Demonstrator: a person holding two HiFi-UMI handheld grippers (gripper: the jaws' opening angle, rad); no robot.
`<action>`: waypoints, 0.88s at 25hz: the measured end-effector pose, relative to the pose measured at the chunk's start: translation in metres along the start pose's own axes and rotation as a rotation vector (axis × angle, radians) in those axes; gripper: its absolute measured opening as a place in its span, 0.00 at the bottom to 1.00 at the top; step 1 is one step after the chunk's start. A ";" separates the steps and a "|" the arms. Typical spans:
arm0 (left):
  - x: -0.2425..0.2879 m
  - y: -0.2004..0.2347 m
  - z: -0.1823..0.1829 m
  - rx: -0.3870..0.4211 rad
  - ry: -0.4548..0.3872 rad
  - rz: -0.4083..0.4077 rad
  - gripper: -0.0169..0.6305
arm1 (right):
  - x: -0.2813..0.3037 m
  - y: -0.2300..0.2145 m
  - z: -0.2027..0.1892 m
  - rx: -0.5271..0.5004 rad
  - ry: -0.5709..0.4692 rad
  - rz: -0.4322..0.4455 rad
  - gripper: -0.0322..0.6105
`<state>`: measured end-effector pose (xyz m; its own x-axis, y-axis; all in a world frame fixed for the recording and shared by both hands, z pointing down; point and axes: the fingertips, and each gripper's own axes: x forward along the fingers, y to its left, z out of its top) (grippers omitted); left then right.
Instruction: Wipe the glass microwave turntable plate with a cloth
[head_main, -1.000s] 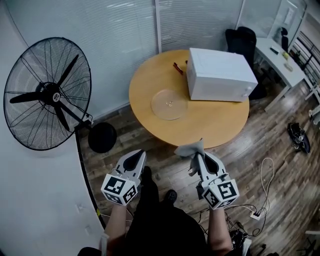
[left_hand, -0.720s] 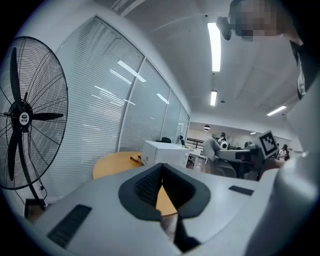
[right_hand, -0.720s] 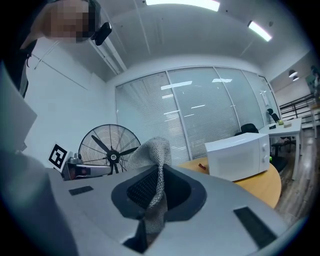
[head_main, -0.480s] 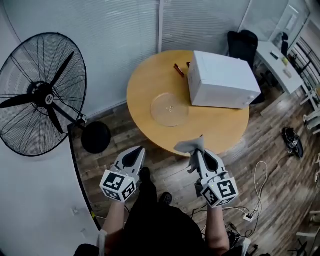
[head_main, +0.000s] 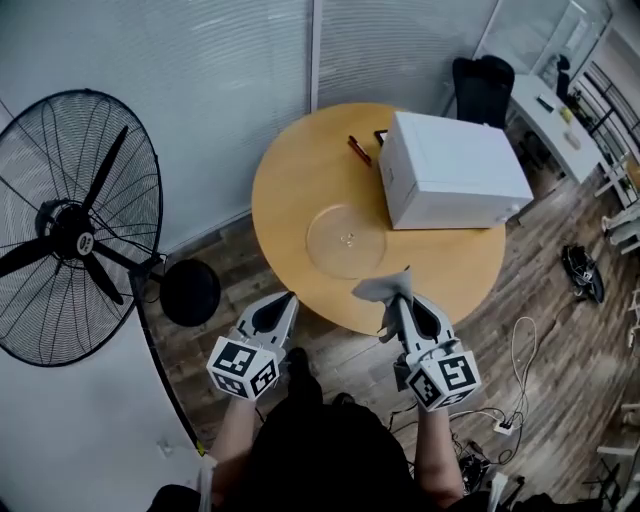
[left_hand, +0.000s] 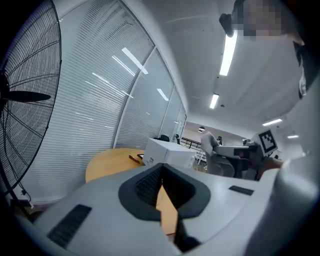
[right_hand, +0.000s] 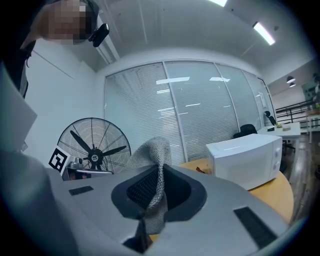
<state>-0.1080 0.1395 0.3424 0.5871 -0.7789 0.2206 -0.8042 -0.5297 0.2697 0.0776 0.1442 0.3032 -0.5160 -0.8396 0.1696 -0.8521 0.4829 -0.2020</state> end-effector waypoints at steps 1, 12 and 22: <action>0.003 0.009 0.001 -0.006 0.003 -0.002 0.02 | 0.007 0.000 0.000 0.003 0.002 -0.005 0.10; 0.038 0.060 -0.024 -0.118 0.104 -0.057 0.02 | 0.048 -0.004 -0.019 0.049 0.044 -0.074 0.10; 0.073 0.067 -0.057 -0.220 0.189 -0.049 0.02 | 0.080 -0.037 -0.034 0.084 0.088 -0.055 0.10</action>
<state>-0.1136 0.0661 0.4305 0.6479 -0.6673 0.3673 -0.7472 -0.4630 0.4769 0.0651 0.0676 0.3573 -0.4778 -0.8374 0.2654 -0.8707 0.4114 -0.2695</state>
